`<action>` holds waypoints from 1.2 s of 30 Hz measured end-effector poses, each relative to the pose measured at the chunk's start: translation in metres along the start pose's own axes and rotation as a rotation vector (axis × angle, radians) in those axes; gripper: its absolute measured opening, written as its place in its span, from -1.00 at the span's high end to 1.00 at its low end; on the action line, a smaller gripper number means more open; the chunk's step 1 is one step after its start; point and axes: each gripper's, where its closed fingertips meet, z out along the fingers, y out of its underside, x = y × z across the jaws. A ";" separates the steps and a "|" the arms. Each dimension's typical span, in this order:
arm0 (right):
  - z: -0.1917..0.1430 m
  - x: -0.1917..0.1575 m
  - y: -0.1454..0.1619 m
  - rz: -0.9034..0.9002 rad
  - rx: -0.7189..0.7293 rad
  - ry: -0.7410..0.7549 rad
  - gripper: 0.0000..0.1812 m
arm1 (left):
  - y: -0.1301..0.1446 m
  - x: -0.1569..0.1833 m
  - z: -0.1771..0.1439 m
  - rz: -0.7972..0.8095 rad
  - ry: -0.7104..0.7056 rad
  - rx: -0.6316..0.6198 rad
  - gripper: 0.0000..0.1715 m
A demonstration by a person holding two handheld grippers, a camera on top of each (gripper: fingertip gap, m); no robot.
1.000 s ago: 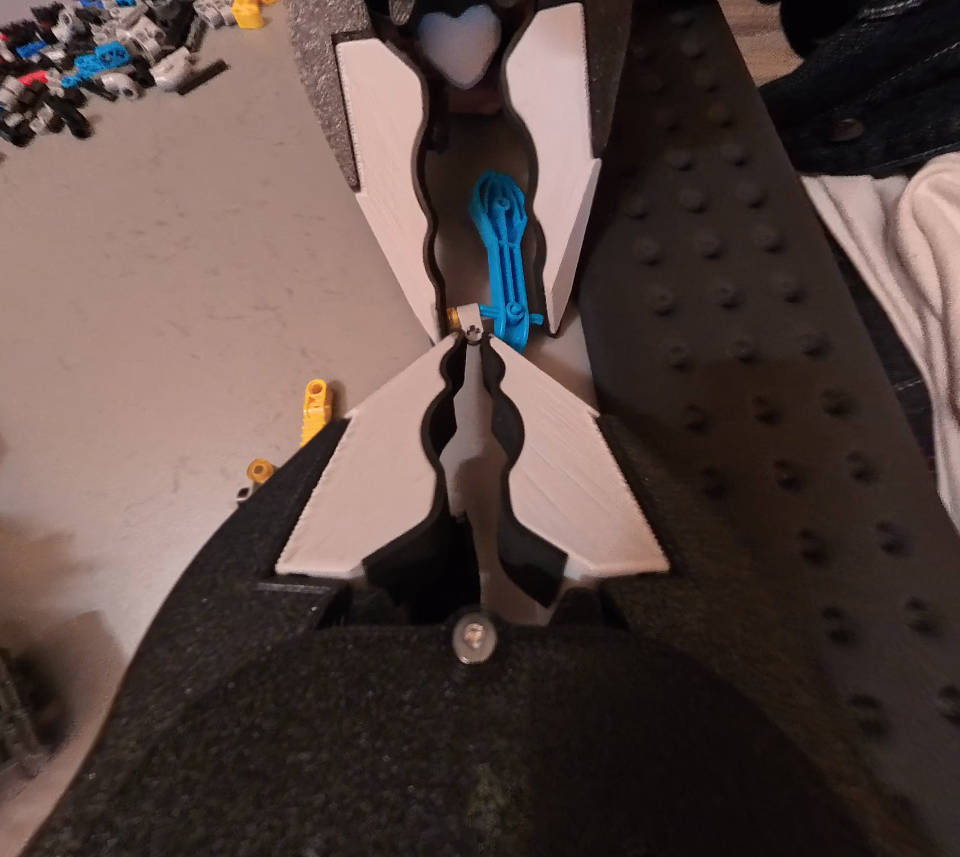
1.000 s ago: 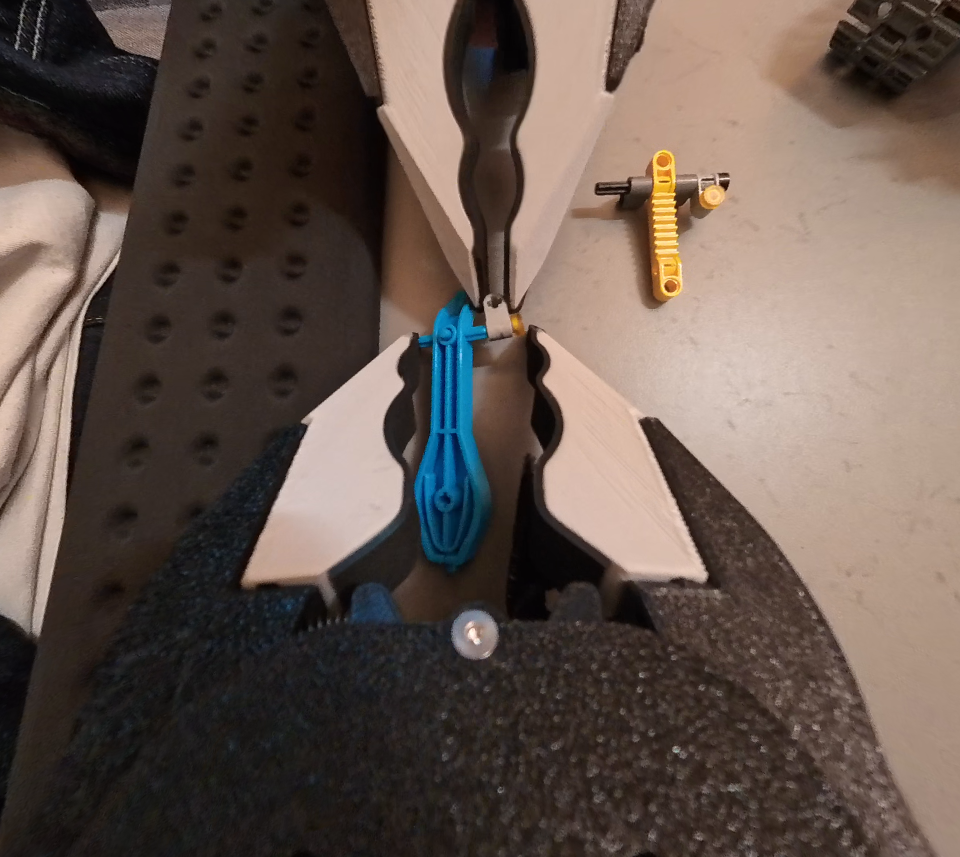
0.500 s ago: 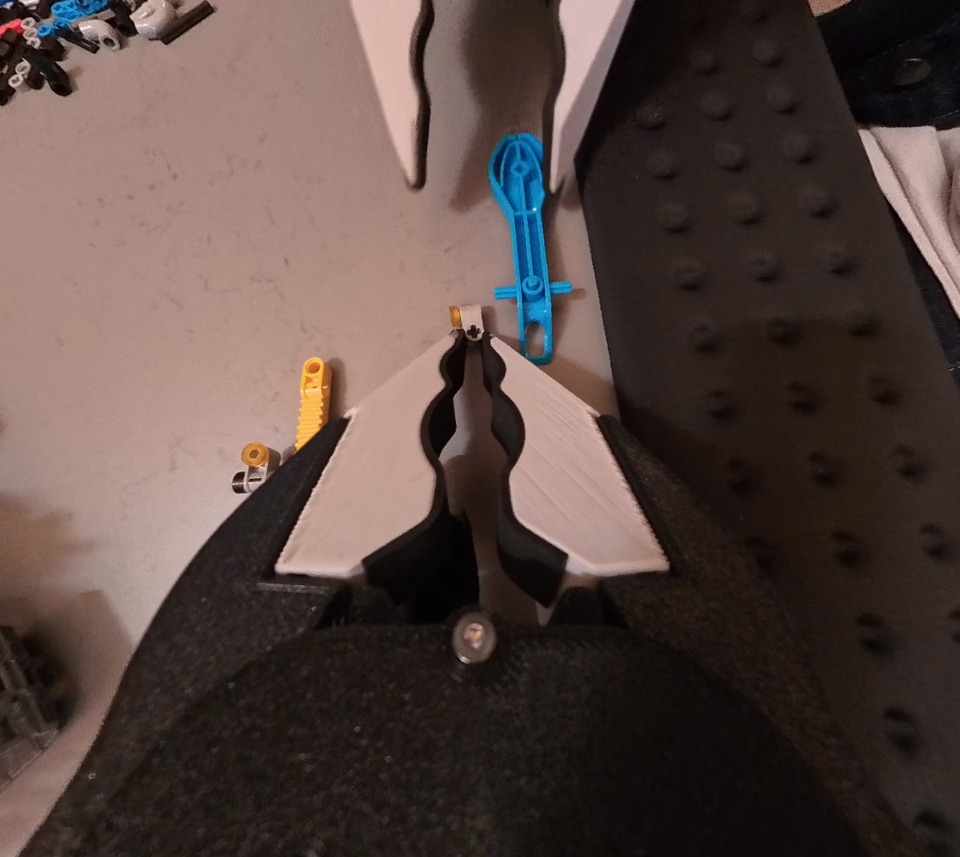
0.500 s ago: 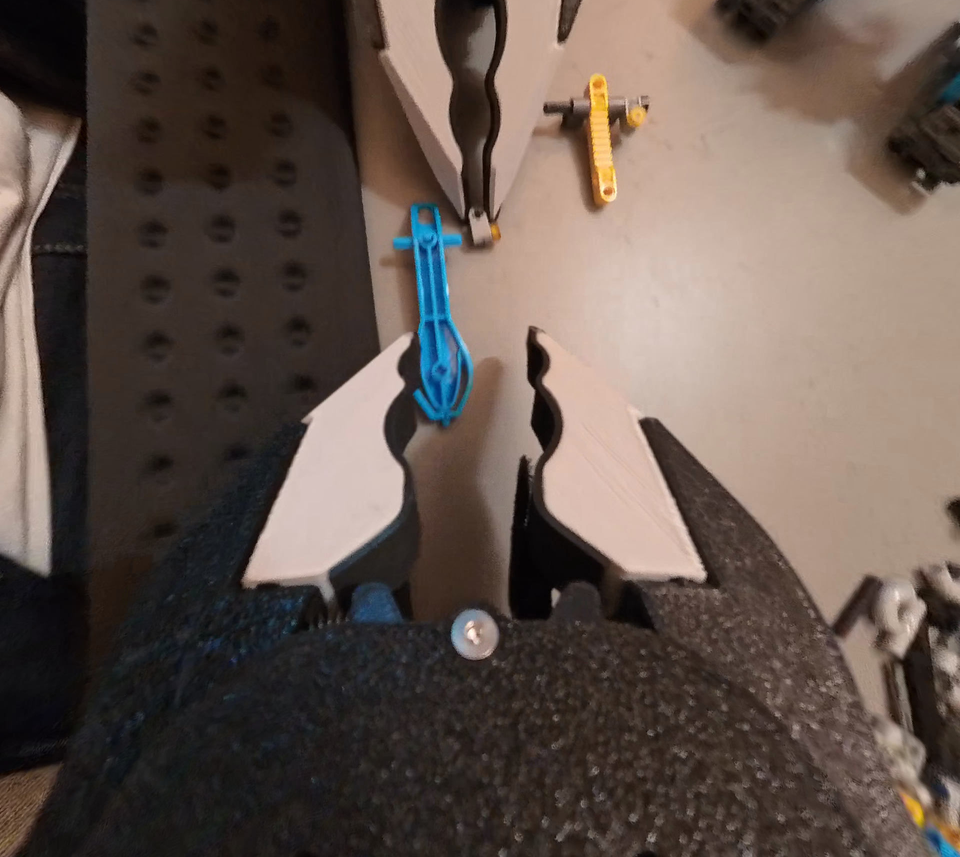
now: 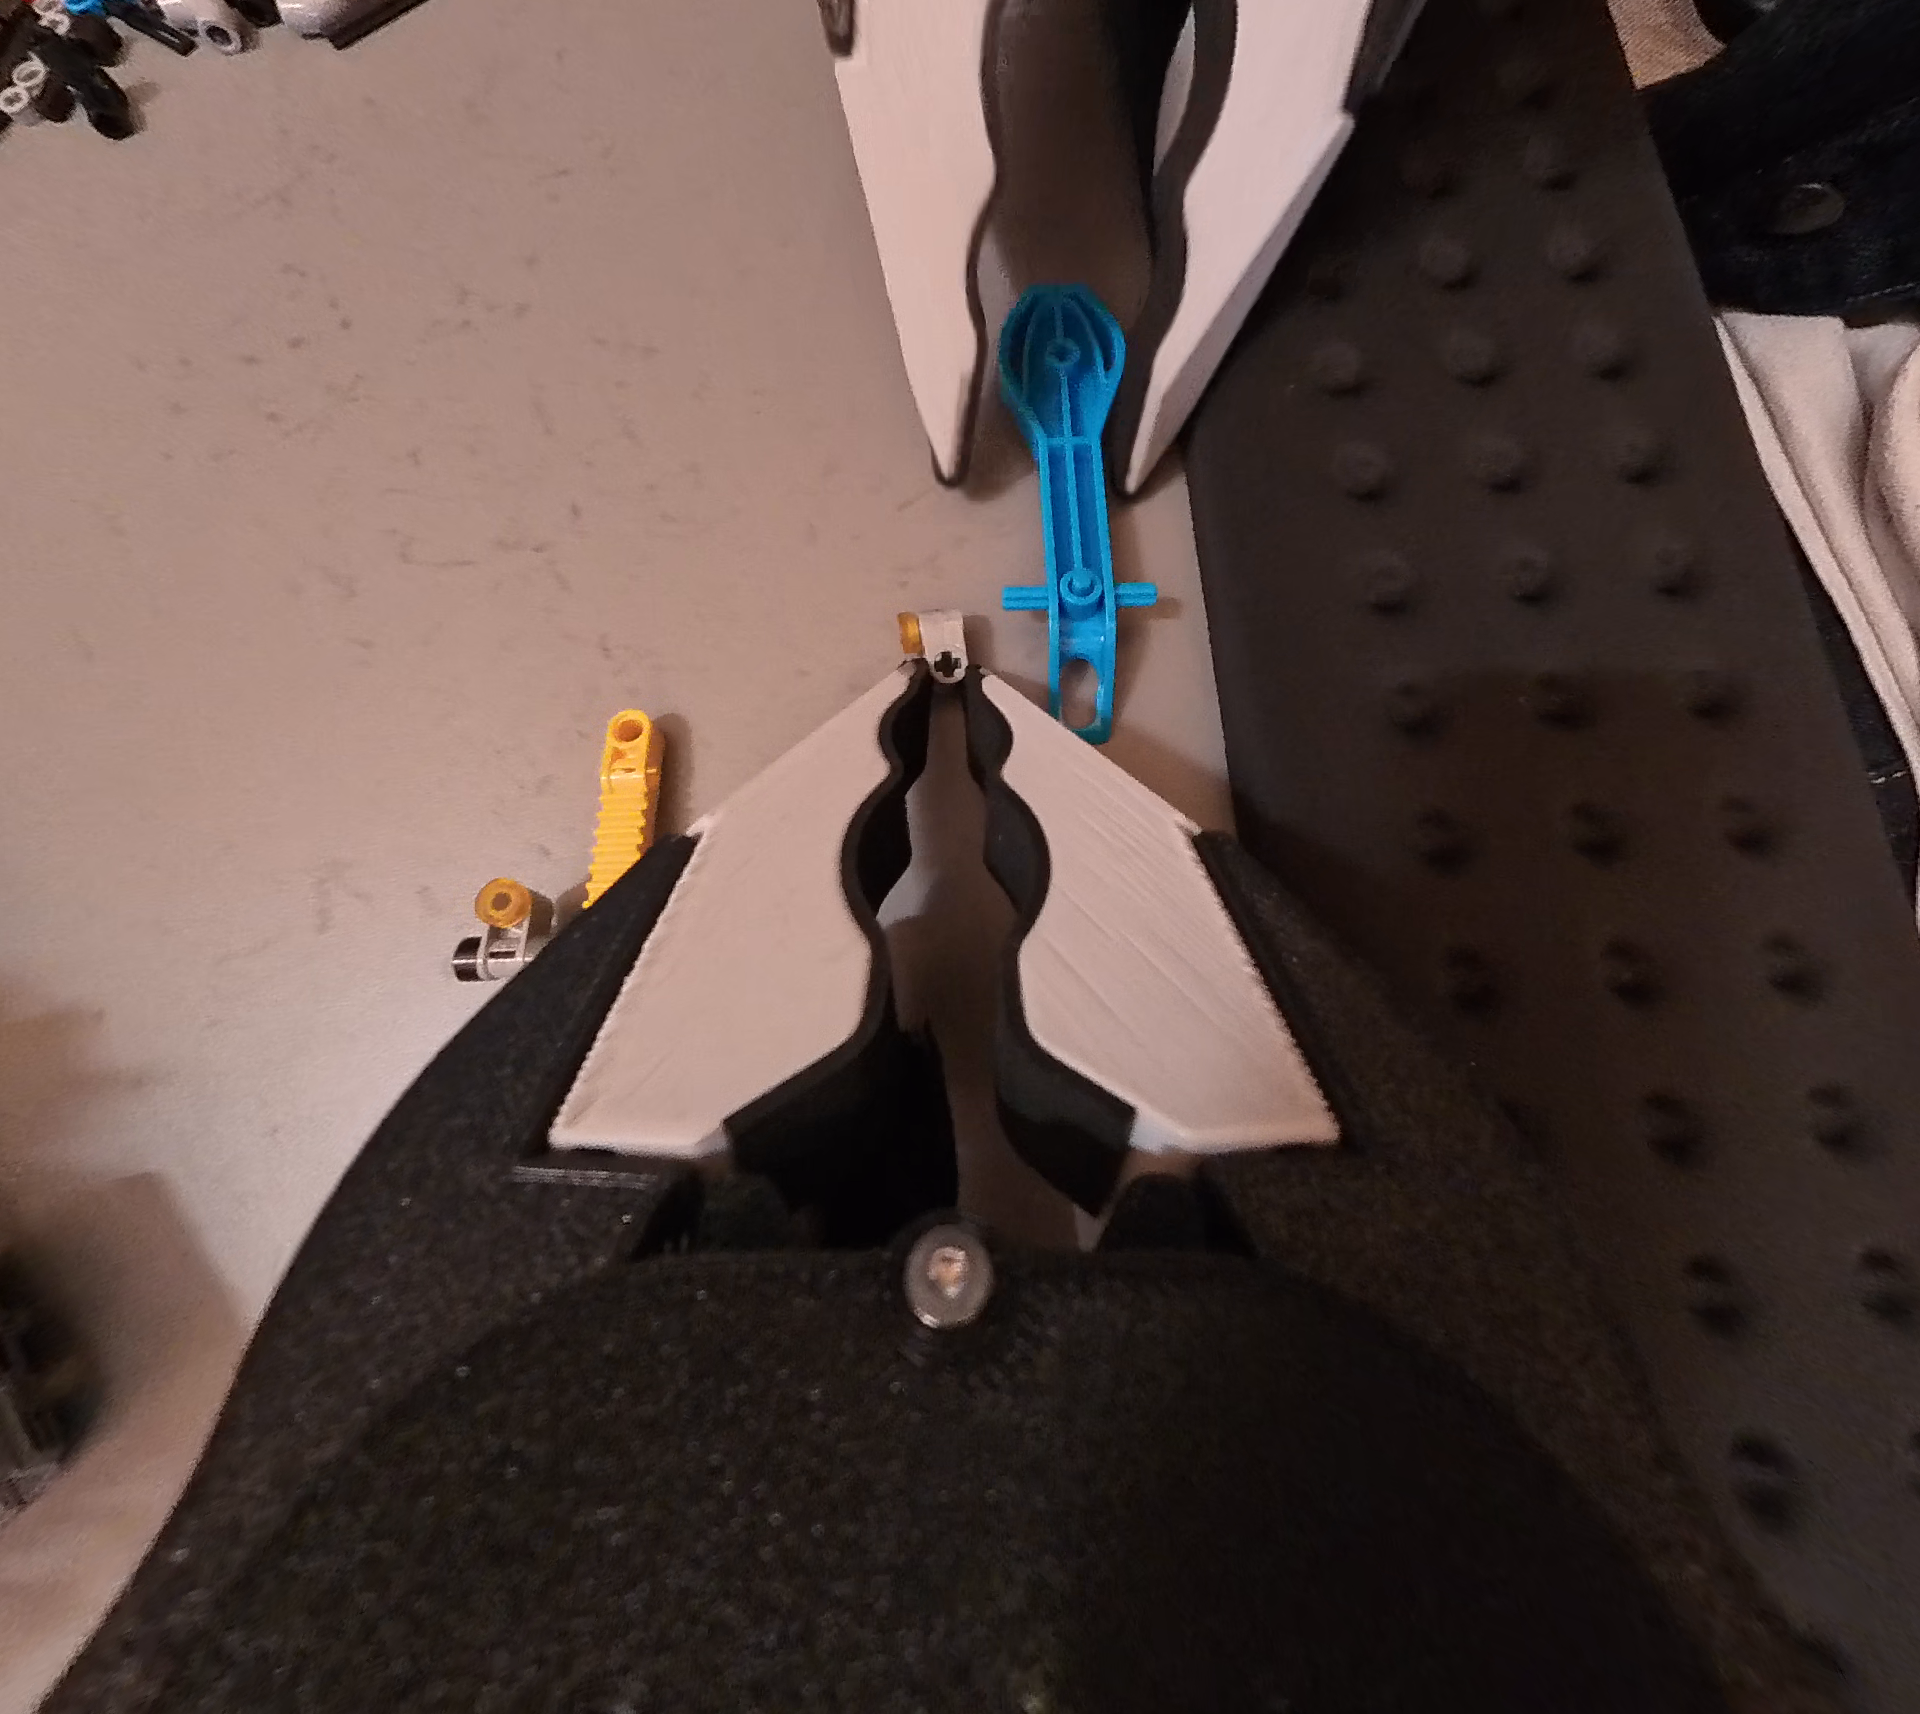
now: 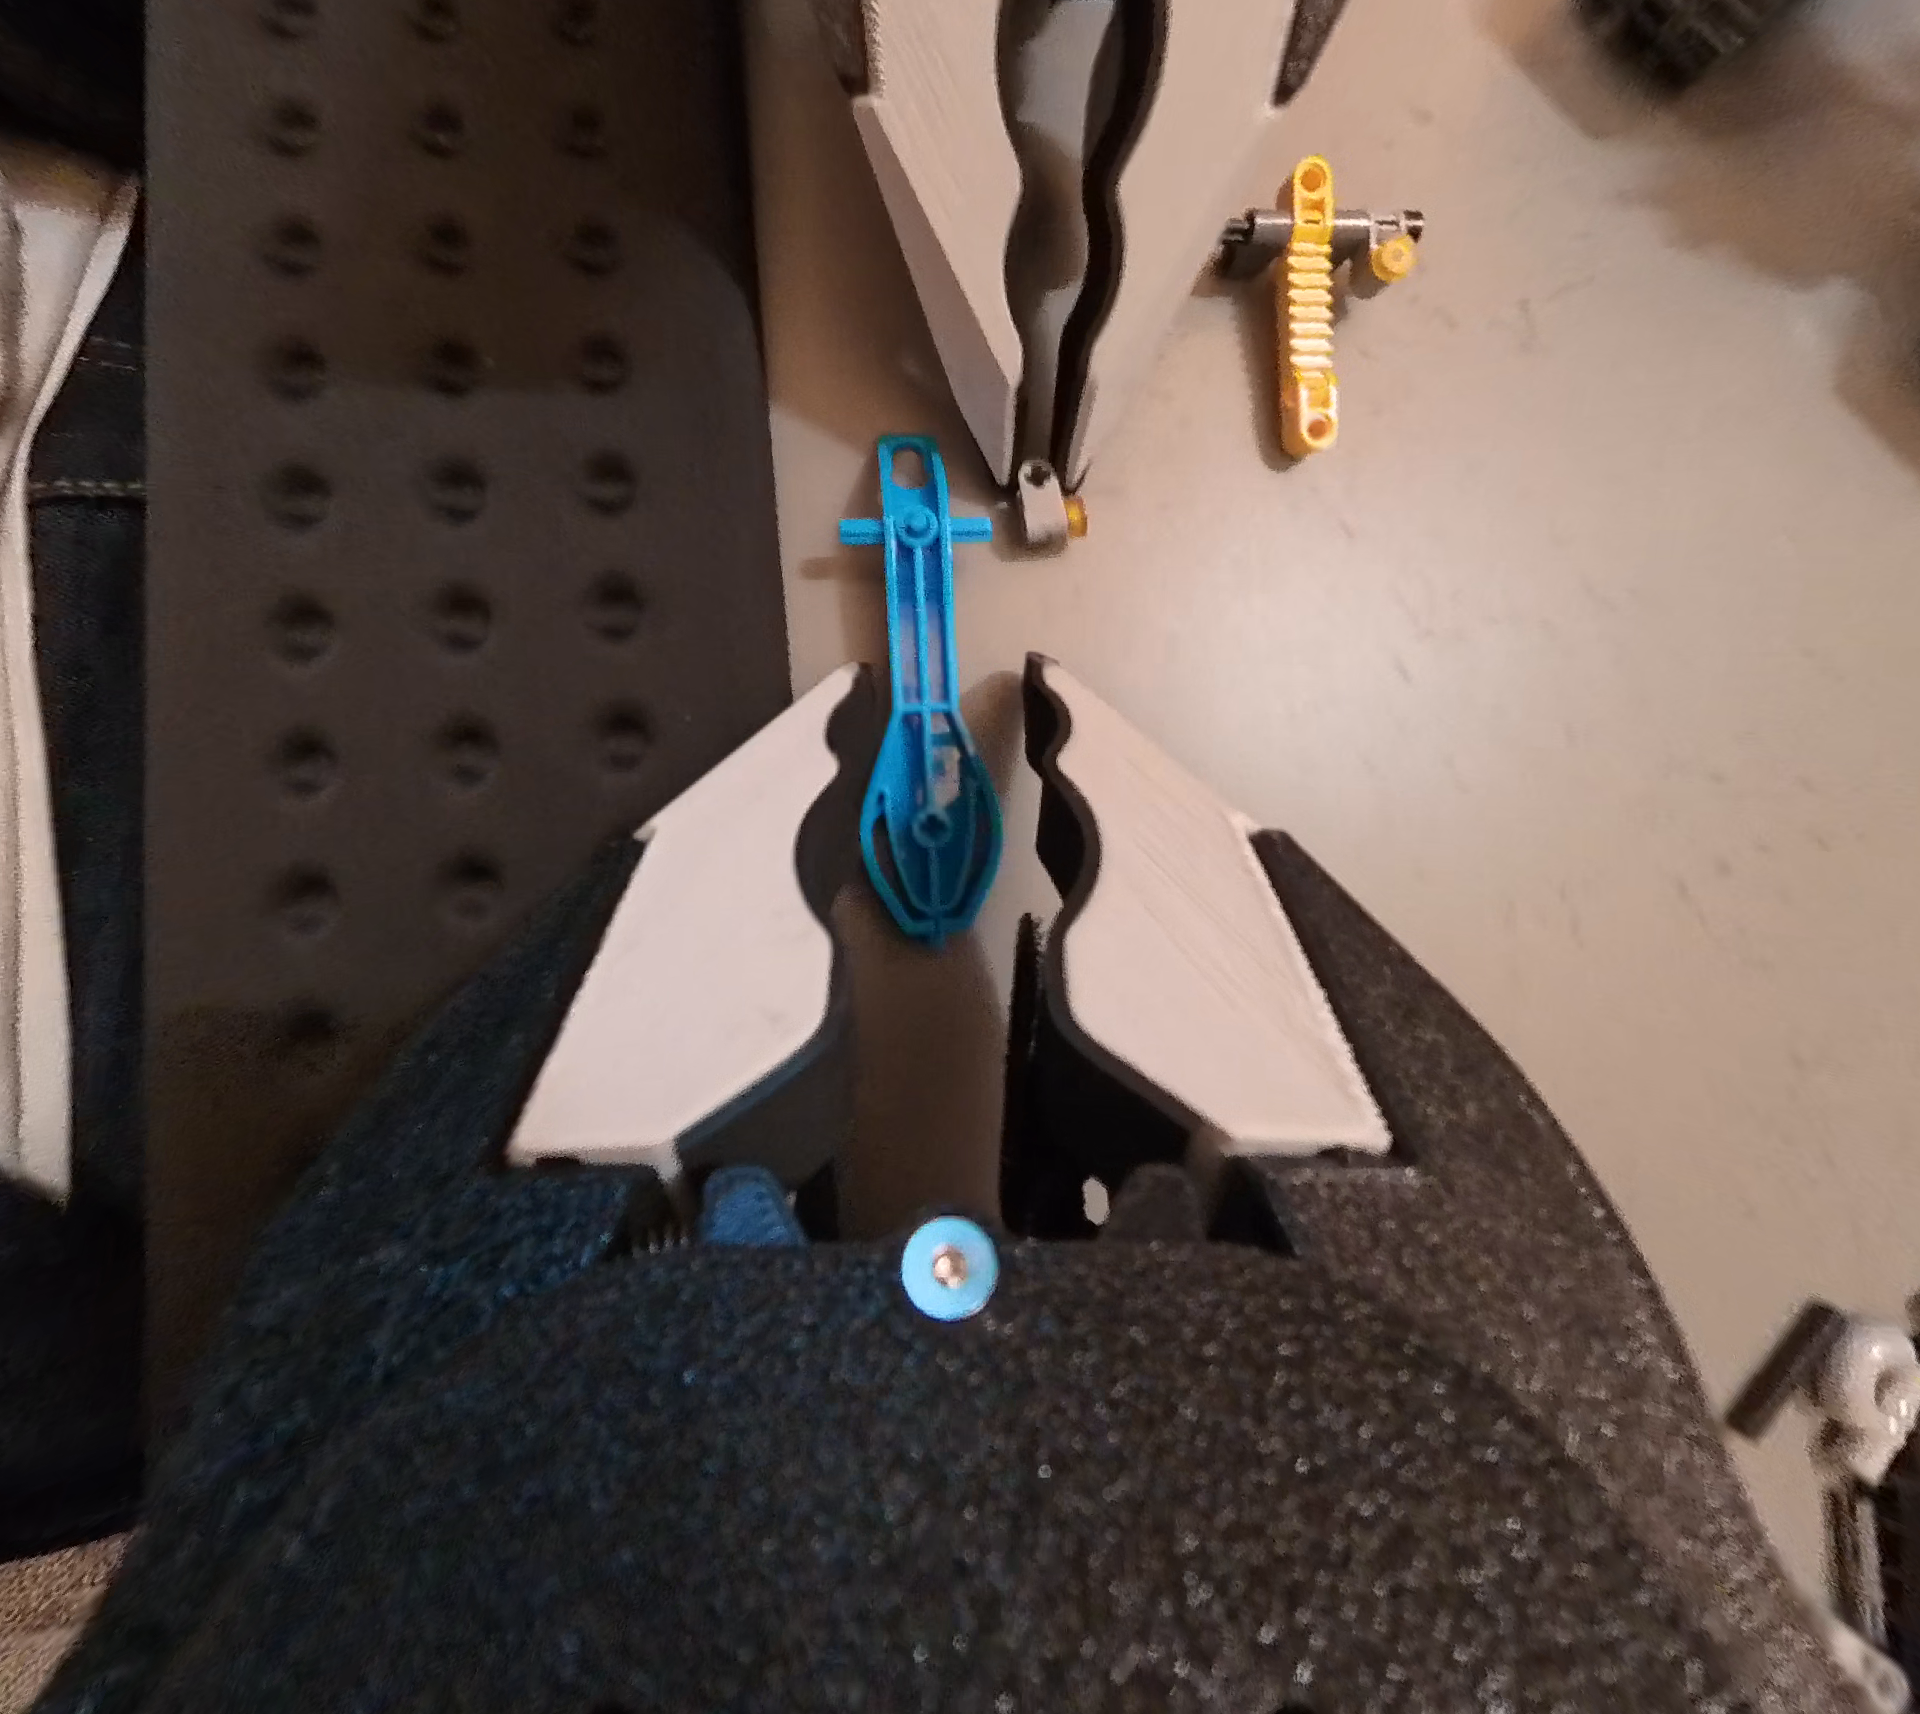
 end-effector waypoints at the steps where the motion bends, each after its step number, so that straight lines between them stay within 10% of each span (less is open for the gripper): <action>1: 0.002 -0.002 -0.004 -0.004 0.003 -0.014 0.73 | 0.000 0.001 0.000 -0.007 0.012 0.000 0.95; 36: 0.006 -0.004 -0.019 0.020 0.126 -0.156 0.90 | -0.004 0.005 -0.002 0.007 0.072 0.036 0.96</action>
